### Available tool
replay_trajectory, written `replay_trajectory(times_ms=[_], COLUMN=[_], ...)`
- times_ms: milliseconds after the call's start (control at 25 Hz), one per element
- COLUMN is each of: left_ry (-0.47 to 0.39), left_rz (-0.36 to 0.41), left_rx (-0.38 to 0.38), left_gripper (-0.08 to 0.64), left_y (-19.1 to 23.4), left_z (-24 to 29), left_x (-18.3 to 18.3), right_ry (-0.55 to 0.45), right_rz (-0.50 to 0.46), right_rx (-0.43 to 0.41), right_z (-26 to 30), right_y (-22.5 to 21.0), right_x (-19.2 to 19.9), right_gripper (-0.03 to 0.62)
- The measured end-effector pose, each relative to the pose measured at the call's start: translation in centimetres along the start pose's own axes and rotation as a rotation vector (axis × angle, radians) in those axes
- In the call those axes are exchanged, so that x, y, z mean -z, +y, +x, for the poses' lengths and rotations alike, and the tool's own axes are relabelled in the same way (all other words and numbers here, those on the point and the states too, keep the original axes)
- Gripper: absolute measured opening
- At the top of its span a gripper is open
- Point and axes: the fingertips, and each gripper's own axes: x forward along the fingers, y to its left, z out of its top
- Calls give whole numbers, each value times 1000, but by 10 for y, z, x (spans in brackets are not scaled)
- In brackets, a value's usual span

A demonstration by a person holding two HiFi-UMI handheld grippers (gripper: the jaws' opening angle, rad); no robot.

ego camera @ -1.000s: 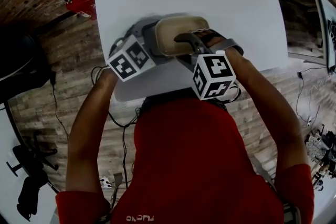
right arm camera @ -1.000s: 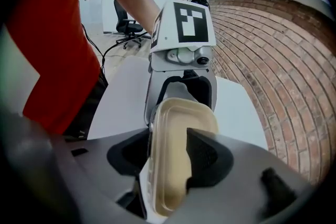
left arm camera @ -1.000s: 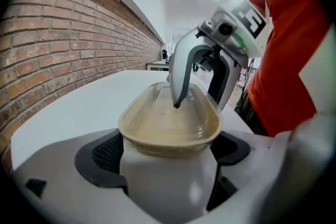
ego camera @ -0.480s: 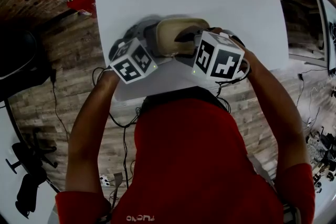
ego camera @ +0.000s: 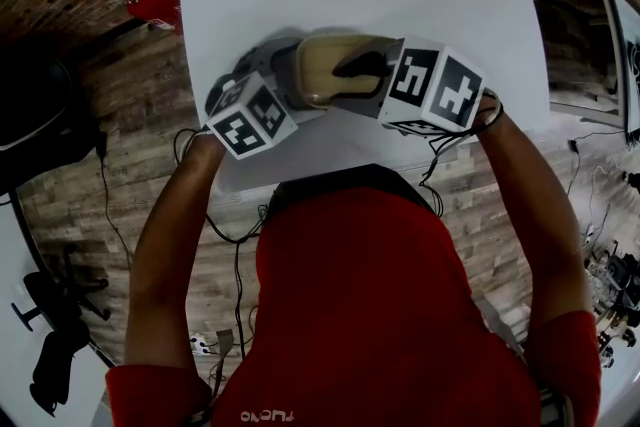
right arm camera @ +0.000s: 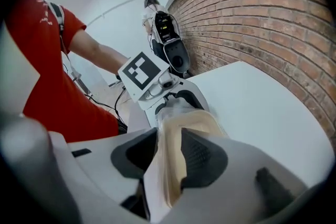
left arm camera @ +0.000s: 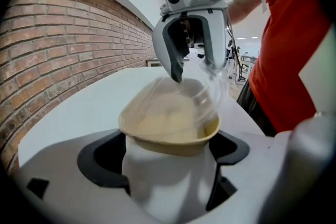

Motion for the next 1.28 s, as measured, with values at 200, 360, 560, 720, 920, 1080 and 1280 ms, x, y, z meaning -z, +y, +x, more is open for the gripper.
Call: replay_trajectory(times_ms=[200, 360, 560, 720, 920, 1080, 1280], left_ry=[-5, -6, 0, 34, -102, -227, -126], left_rz=[-10, -16, -7, -19, -226, -410, -365], left_rx=[-5, -7, -7, 52, 131, 83, -65], left_gripper=[502, 502, 502, 502, 503, 503, 503], left_y=[0, 0, -2, -14, -24, -7, 2], left_z=[-1, 0, -1, -10, -31, -40, -28], left_x=[-2, -3, -4, 4, -7, -21, -12], right_ry=[11, 54, 95, 117, 86, 71, 16], right_rz=[-98, -220, -391, -600, -787, -841, -723], right_rx=[78, 169, 274, 449, 639, 673, 572], right_z=[-25, -33, -26, -27, -23, -11, -2], right_y=[-11, -17, -11, -10, -4, 1, 6], right_x=[-16, -18, -15, -21, -23, -14, -13], right_gripper=[116, 54, 51, 51, 49, 49, 49])
